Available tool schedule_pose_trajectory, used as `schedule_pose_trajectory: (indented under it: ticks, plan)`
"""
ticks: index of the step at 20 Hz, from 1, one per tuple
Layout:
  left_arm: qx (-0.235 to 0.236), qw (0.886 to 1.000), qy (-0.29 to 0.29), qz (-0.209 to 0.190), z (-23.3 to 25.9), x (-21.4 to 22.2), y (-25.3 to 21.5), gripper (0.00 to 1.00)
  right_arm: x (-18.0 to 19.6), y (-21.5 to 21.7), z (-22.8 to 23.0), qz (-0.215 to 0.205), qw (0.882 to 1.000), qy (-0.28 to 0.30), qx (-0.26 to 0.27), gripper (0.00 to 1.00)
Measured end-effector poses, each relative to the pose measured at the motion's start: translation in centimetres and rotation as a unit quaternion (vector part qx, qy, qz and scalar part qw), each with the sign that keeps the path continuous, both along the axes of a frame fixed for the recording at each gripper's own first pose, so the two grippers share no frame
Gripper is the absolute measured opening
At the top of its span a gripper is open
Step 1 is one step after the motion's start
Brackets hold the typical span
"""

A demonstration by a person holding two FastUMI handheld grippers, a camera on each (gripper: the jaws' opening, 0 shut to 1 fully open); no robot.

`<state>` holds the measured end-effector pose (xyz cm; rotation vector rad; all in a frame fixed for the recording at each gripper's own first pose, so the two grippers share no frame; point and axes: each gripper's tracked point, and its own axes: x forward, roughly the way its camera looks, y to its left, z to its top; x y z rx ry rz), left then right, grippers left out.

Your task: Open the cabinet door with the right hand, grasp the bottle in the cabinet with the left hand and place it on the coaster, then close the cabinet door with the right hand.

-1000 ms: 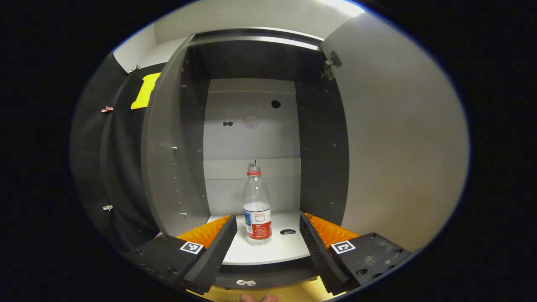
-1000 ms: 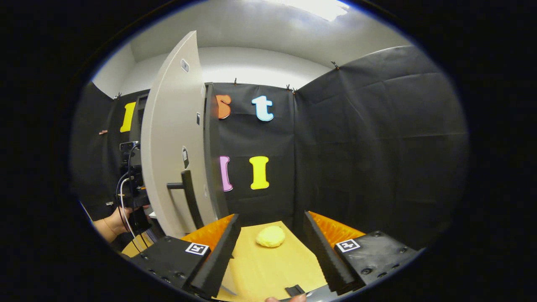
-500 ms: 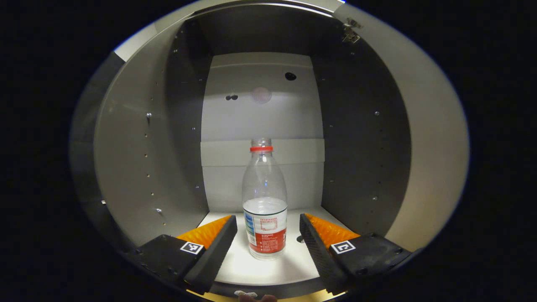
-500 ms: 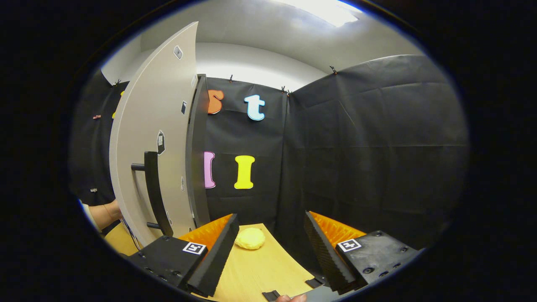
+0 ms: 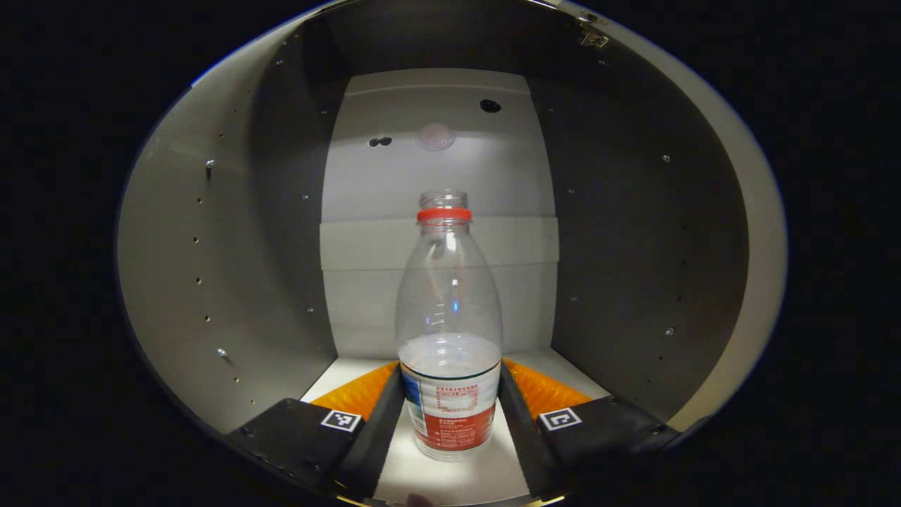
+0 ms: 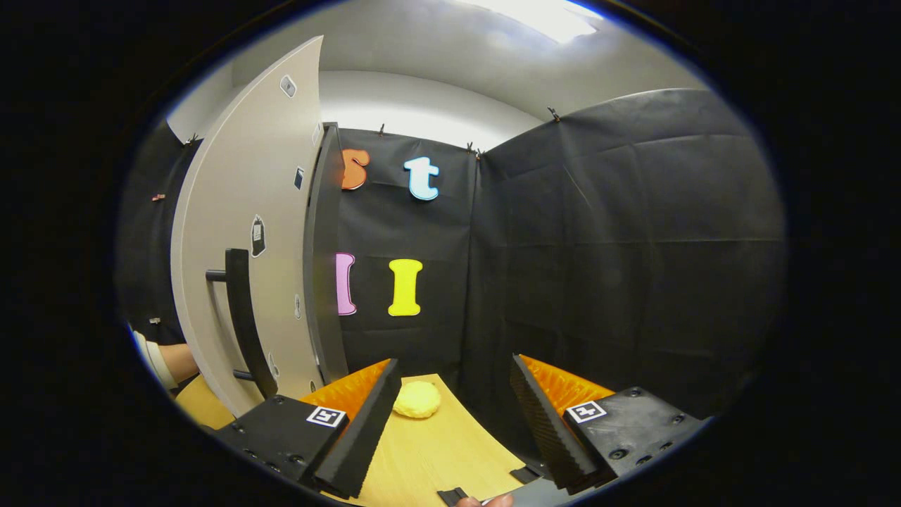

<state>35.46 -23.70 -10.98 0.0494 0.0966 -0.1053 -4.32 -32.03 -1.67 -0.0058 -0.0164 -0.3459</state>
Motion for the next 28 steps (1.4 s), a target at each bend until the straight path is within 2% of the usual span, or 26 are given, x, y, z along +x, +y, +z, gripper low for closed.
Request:
schedule_pose_trajectory:
  ticks: [6,11,16,22,28]
  plan:
    - [0.0,1.0,-0.018,-0.012,3.1,-4.4,1.2,0.75,-0.4,0.9,0.6,0.007,1.0,-0.012,0.007,0.98]
    - [0.003,0.999,-0.029,-0.024,5.0,-11.0,4.0,0.75,-0.4,2.0,0.4,0.018,0.999,-0.014,0.028,0.98]
    - [0.0,0.999,-0.041,-0.014,5.5,-17.3,8.3,0.75,0.0,2.9,0.5,0.028,0.999,-0.015,0.024,0.98]
    - [-0.002,0.999,-0.047,0.001,3.5,-23.4,12.9,0.75,0.8,3.6,0.8,0.035,0.999,-0.016,0.026,0.98]
    - [-0.01,0.999,-0.036,0.009,-2.8,-28.2,17.6,0.75,0.7,3.3,0.6,0.012,1.0,-0.013,0.025,0.98]
